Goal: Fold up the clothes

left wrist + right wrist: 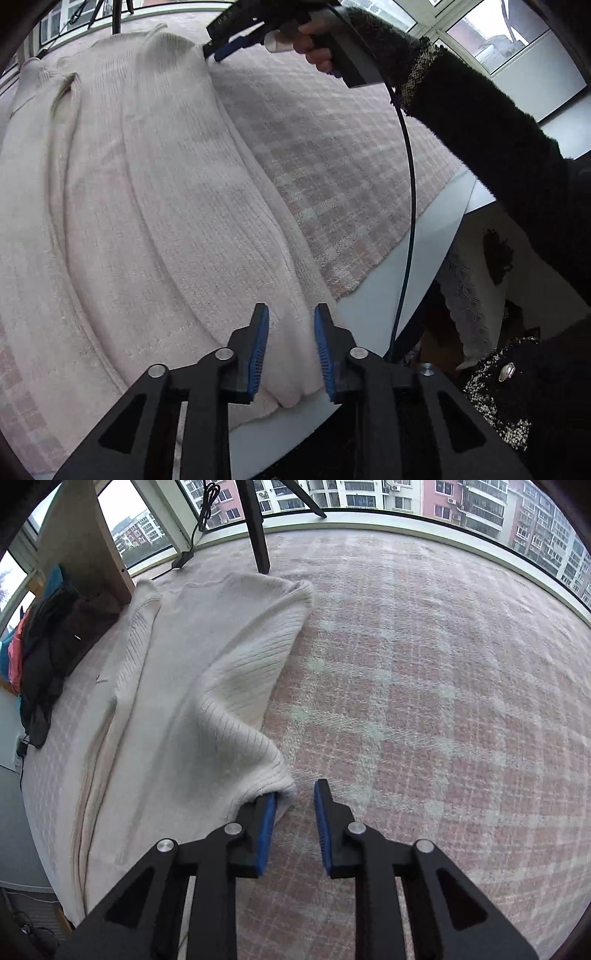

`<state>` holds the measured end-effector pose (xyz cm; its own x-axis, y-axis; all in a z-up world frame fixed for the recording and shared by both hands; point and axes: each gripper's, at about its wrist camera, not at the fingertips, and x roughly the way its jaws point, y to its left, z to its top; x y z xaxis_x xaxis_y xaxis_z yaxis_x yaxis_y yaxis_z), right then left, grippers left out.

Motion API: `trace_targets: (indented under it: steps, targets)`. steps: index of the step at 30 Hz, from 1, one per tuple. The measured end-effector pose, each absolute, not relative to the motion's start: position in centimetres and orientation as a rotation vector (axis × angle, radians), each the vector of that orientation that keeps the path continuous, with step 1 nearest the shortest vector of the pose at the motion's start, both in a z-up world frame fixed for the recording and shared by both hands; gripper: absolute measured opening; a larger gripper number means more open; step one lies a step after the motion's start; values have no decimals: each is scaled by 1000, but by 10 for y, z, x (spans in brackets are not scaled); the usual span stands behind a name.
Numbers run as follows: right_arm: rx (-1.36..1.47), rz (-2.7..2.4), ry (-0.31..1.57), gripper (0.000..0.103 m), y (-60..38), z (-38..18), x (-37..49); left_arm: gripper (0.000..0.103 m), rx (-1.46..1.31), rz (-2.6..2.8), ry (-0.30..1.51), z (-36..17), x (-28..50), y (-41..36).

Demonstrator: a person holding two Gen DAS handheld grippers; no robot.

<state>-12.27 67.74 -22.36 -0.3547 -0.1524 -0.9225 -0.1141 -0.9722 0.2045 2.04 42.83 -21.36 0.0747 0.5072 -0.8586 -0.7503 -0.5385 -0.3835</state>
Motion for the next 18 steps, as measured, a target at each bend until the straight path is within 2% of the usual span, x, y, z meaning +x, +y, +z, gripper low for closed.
trace_targets:
  steps: [4, 6, 8, 9, 11, 14, 17, 18]
  targets:
    - [1751, -2603, -237, 30, 681, -207, -100, 39, -1360, 1653, 316, -208, 33, 425]
    - [1710, -2616, -367, 30, 692, -201, -92, 42, -1363, 1625, 329, -218, 38, 437]
    - [1683, -2591, -541, 35, 704, -202, -93, 42, -1345, 1608, 380, -226, 48, 454]
    - [1670, -2576, -613, 41, 707, -203, -94, 44, -1327, 1606, 418, -230, 53, 461]
    - [1663, -2553, -672, 43, 703, -209, -99, 47, -1315, 1622, 474, -237, 60, 468]
    - [1653, -2556, -641, 43, 689, -217, -102, 49, -1287, 1652, 500, -243, 65, 471]
    - [1642, -2558, -610, 43, 675, -224, -104, 39, -1262, 1688, 472, -244, 64, 466]
    - [1639, -2558, -600, 42, 670, -227, -105, 26, -1271, 1701, 449, -245, 59, 463]
